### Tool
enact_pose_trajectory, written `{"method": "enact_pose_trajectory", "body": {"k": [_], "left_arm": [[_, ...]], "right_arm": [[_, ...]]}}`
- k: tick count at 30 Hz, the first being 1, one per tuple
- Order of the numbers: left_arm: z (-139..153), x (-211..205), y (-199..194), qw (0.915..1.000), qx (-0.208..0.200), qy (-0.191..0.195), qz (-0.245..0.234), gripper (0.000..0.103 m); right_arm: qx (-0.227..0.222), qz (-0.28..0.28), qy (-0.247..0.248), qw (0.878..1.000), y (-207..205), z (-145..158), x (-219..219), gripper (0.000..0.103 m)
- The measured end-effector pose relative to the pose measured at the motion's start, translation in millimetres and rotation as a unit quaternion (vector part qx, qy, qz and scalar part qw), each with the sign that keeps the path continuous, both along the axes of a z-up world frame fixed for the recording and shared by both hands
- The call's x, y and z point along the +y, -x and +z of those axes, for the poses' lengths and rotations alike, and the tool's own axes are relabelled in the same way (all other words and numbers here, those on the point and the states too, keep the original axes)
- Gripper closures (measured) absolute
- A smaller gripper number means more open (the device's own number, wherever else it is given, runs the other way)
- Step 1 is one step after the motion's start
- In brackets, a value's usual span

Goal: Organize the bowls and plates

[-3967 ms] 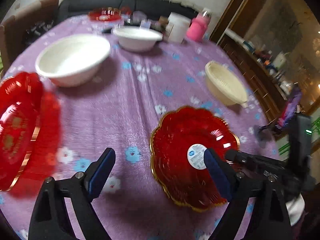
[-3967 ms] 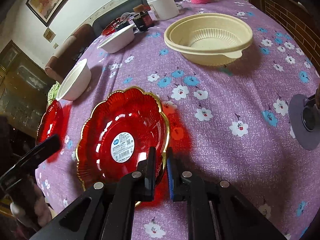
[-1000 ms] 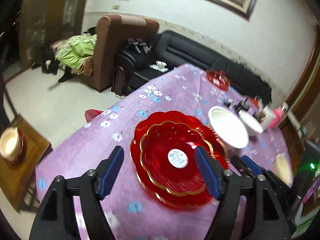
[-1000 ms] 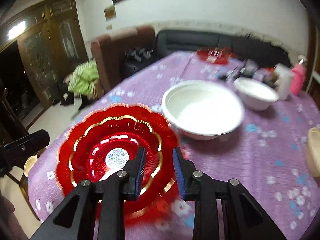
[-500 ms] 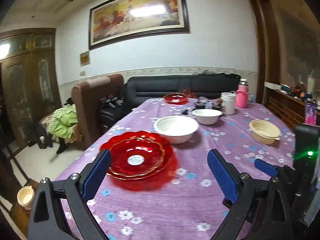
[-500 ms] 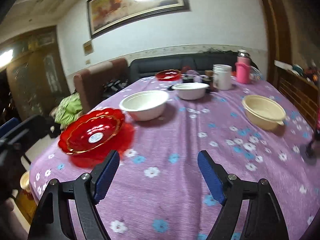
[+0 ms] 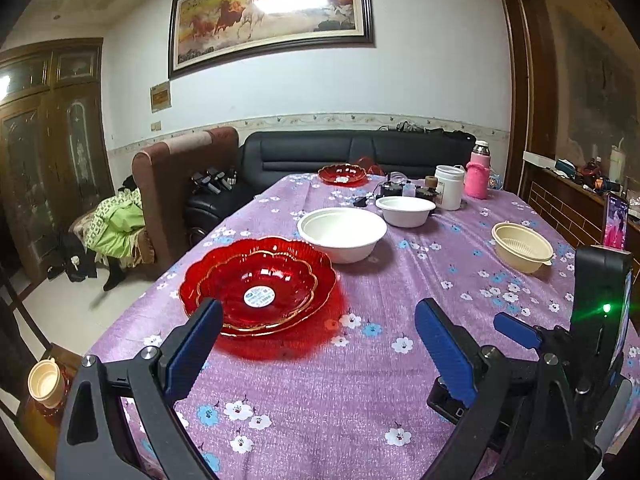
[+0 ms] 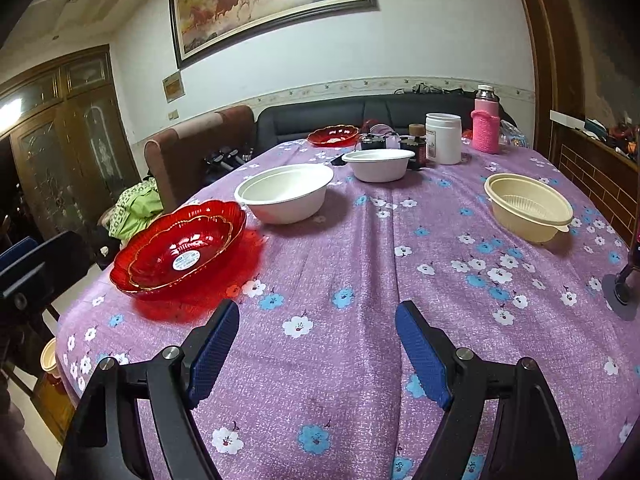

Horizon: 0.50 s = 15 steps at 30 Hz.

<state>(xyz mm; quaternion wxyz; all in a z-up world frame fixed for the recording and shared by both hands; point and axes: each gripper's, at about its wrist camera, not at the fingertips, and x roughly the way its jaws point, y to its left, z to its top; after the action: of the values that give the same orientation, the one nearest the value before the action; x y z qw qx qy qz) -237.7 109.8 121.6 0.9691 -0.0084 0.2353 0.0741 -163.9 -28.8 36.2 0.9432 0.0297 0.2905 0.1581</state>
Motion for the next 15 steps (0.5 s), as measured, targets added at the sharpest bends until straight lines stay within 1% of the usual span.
{"method": "enact_pose_trajectory", "body": {"k": [8, 12, 15], "left_arm": [[-7, 11, -6, 0.9997, 0.019, 0.016, 0.007, 0.007], [-8, 13, -6, 0.9996, 0.019, 0.021, 0.007, 0.007], [-11, 14, -11, 0.9992, 0.033, 0.023, 0.003, 0.007]], "right_arm": [[0.013, 0.002, 0.009, 1.0, -4, -7, 5, 0.019], [0.013, 0.008, 0.006, 1.0, -5, -7, 7, 0.019], [0.022, 0.01, 0.015, 1.0, -10, -11, 11, 0.02]]}}
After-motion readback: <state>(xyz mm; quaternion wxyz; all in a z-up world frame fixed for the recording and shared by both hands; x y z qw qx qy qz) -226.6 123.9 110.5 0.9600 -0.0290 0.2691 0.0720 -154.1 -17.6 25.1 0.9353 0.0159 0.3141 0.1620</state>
